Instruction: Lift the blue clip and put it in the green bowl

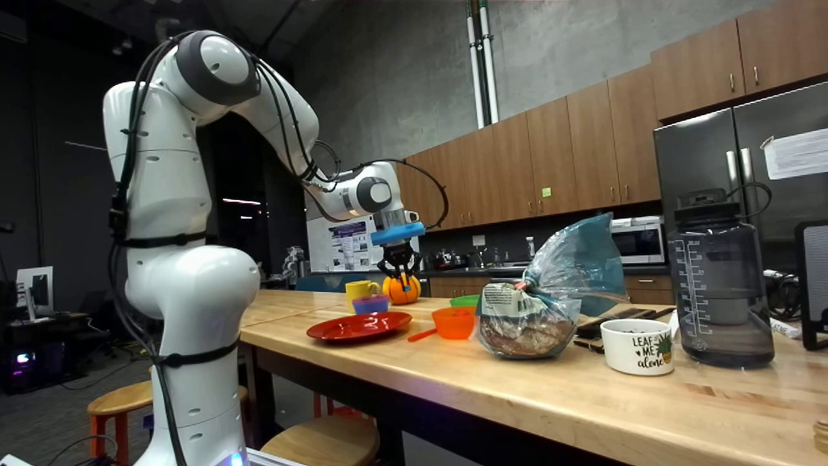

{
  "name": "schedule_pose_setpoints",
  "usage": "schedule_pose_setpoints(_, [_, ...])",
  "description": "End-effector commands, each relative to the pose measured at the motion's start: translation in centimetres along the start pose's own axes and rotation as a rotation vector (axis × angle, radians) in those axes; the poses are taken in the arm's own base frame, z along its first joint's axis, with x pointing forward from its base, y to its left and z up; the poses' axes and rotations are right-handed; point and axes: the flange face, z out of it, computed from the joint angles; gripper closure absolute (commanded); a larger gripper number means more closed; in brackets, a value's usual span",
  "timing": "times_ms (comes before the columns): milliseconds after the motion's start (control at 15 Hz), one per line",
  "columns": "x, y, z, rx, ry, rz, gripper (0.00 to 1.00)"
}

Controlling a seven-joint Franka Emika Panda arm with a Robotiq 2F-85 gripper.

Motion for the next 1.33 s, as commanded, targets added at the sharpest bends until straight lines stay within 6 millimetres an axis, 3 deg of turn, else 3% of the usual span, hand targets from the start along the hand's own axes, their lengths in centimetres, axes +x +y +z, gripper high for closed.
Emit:
schedule_pose_setpoints(0, [-2.0,1.8,-0.2,-0.051,0.004,0.087,0.97])
schedule_pose_setpoints(800, [-2.6,4.1,2.2,-0.119,0.041,0.312,0.97])
schedule_pose_setpoints(1267, [-5.4,6.4,1.6,-0.237,-0.025,0.376,0.97])
